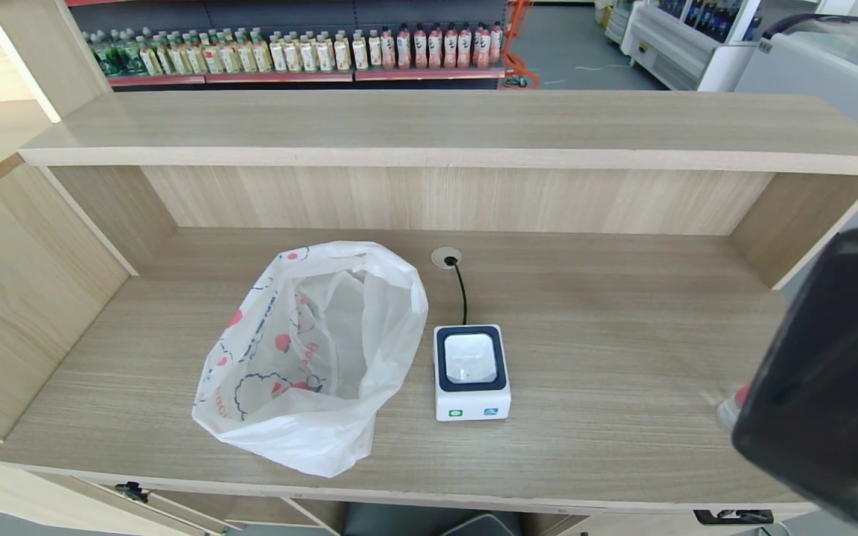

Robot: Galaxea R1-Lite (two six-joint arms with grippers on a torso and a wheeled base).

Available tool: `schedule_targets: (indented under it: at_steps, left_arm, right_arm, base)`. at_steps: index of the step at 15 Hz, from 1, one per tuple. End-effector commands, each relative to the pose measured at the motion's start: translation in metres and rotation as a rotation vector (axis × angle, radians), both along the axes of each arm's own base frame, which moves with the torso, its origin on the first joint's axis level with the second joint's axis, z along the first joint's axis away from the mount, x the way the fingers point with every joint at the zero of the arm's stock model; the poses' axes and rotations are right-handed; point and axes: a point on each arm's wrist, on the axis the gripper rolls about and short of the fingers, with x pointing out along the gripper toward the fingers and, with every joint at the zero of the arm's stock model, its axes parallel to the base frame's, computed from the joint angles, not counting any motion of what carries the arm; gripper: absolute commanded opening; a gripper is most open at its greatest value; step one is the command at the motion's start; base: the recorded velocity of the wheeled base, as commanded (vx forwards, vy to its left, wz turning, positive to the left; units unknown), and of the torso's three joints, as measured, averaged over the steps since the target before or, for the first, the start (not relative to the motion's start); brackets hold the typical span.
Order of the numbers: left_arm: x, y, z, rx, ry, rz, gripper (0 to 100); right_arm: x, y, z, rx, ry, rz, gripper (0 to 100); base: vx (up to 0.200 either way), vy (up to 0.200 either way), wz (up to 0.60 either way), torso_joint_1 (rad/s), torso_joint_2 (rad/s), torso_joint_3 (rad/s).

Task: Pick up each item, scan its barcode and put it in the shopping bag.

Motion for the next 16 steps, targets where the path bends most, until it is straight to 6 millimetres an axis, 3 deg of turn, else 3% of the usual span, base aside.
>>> schedule_targets:
  at_steps: [1,7,9,10,12,13,14,15,16]
  left_arm:
    - [0.000,0.000,0.000,0.000,-0.001,0.001,100]
    - [0.000,0.000,0.000,0.000,-0.001,0.001,100]
    - [0.000,0.000,0.000,0.000,-0.001,0.001,100]
    - [0.000,0.000,0.000,0.000,-0.001,0.000,100]
    - [0.000,0.000,0.000,0.000,-0.001,0.001,100]
    - [0.000,0.000,0.000,0.000,-0.001,0.001,100]
    - [0.000,0.000,0.000,0.000,-0.001,0.001,100]
    - [0.000,0.000,0.000,0.000,-0.001,0.001,100]
    - [0.000,0.000,0.000,0.000,-0.001,0.000,100]
  right_arm:
    - [-0.003,-0.002,0.001,0.006,-0.011,-0.002,0]
    - [-0.004,-0.003,0.001,0.002,-0.001,-0.006,0]
    - [0.007,-0.006,0.012,0.001,0.108,-0.092,0]
    - [0.020,-0.018,0.035,0.035,0.327,-0.277,0]
    - [0.017,-0.041,0.044,0.204,0.860,-0.656,0]
    - [0.007,-0.046,0.046,0.290,0.988,-0.731,0]
    - [0.001,-0.049,0.034,0.288,1.134,-0.754,0]
    - [-0.007,-0.050,0.023,0.223,1.305,-0.677,0]
    - [-0.009,-0.049,0.034,0.237,1.373,-0.646,0]
  base:
    - [0.000,0.000,0.00,0.000,0.00,0.000]
    - [0.000,0.000,0.00,0.000,0.00,0.000]
    - [0.000,0.000,0.00,0.000,0.00,0.000]
    - [0.000,0.000,0.00,0.000,0.00,0.000]
    - [0.000,0.000,0.00,0.000,0.00,0.000]
    - [0.000,0.000,0.00,0.000,0.00,0.000]
    - [0.000,0.000,0.00,0.000,0.00,0.000]
    - [0.000,0.000,0.00,0.000,0.00,0.000]
    - [0.000,0.000,0.00,0.000,0.00,0.000]
